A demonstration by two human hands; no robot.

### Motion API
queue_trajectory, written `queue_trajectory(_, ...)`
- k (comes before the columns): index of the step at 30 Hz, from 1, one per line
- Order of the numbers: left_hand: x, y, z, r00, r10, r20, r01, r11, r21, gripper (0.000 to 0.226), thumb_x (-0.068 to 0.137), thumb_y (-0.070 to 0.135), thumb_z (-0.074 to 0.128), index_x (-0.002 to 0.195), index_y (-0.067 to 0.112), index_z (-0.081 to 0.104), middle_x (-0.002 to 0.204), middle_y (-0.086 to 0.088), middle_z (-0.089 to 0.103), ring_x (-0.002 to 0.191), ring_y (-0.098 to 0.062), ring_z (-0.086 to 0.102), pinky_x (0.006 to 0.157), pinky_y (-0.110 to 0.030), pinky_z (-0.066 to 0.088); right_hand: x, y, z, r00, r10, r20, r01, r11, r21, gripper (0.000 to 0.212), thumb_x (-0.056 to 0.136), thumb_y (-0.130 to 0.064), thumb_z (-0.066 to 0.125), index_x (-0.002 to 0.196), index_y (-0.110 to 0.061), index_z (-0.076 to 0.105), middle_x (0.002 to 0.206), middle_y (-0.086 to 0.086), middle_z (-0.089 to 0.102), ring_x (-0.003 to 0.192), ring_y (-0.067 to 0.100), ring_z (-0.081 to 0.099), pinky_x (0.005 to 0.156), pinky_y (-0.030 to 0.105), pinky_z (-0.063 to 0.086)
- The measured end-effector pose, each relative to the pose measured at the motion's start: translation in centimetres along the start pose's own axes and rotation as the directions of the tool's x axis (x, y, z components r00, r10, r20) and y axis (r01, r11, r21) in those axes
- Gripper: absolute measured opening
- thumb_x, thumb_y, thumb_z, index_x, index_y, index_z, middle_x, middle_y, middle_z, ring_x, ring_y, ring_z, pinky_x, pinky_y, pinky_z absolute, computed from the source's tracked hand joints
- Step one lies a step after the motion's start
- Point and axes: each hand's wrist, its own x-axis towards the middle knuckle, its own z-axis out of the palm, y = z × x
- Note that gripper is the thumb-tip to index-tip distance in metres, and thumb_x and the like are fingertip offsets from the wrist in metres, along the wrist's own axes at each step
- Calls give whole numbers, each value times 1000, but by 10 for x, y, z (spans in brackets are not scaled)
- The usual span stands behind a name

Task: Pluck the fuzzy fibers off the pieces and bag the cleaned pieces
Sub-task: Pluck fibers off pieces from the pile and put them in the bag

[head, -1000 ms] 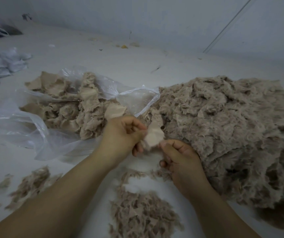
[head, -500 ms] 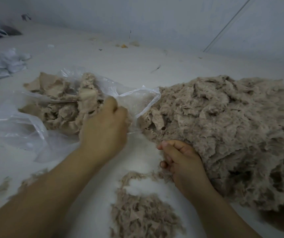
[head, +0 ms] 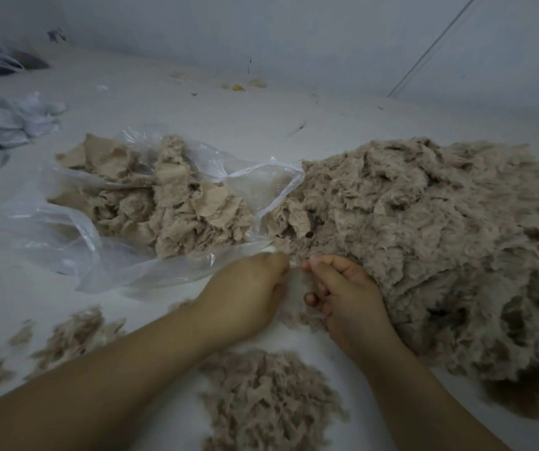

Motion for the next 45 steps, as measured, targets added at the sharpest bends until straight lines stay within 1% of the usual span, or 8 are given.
queue_trajectory(5,47,-3,6,997,-45,-60,51,992,112,64,89,12,53,146,26,28,98,-8,54,72,-31,57,54,-36,45,0,0,0,1000,-11,12,11,1000,5,33,99,-18,57,72,-21,75,53,-5,37,50,7,40,51,21,46)
queue_trajectory(10,62,-5,8,996,-75,-55,82,986,143,37,89,9,52,125,13,56,108,-17,59,91,-38,60,70,-45,50,1,0,0,1000,1,12,-1,1000,-17,32,99,-19,58,71,-22,74,53,-6,38,50,6,40,51,21,46)
queue_trajectory(16,32,6,6,959,65,-275,-88,994,-71,3,80,4,59,82,7,60,78,-5,57,66,-23,54,53,-39,48,2,3,-2,1000,12,9,-12,1000,-17,20,98,-22,59,87,-14,74,53,-7,43,50,5,43,51,21,46)
queue_trajectory(25,8,18,5,969,-55,-241,-49,912,-408,21,81,16,70,67,9,57,63,4,55,58,-9,52,53,-20,42,3,1,-4,989,1,148,7,998,-55,31,81,-47,68,72,-17,70,62,2,60,58,14,57,55,29,48)
queue_trajectory(29,7,17,12,922,-367,-124,215,749,-626,27,82,12,76,67,5,55,51,4,52,46,-5,48,47,-26,43,3,1,-6,992,5,126,12,991,-135,22,79,-40,69,75,-20,72,62,2,63,56,13,56,51,25,47)
queue_trajectory(34,18,18,5,834,-496,242,382,203,-902,21,85,15,74,103,13,62,83,-22,65,61,-30,65,54,-39,55,2,0,-4,985,-27,168,43,995,-94,28,81,-44,71,74,-17,71,67,9,66,55,13,56,51,24,46)
queue_trajectory(42,38,2,15,767,-639,55,361,358,-861,21,87,-7,65,81,11,71,71,-16,68,56,-16,61,50,-22,53,2,1,-4,997,50,63,-52,998,30,20,79,-27,67,74,-11,57,56,-2,36,54,13,36,48,22,44)
queue_trajectory(45,42,-8,19,722,-691,-40,382,446,-809,24,87,-3,68,75,18,68,70,-12,65,59,-20,58,52,-25,52,2,0,-4,998,51,42,-55,994,96,49,94,-9,57,49,-25,43,53,-3,32,53,15,30,44,21,41)
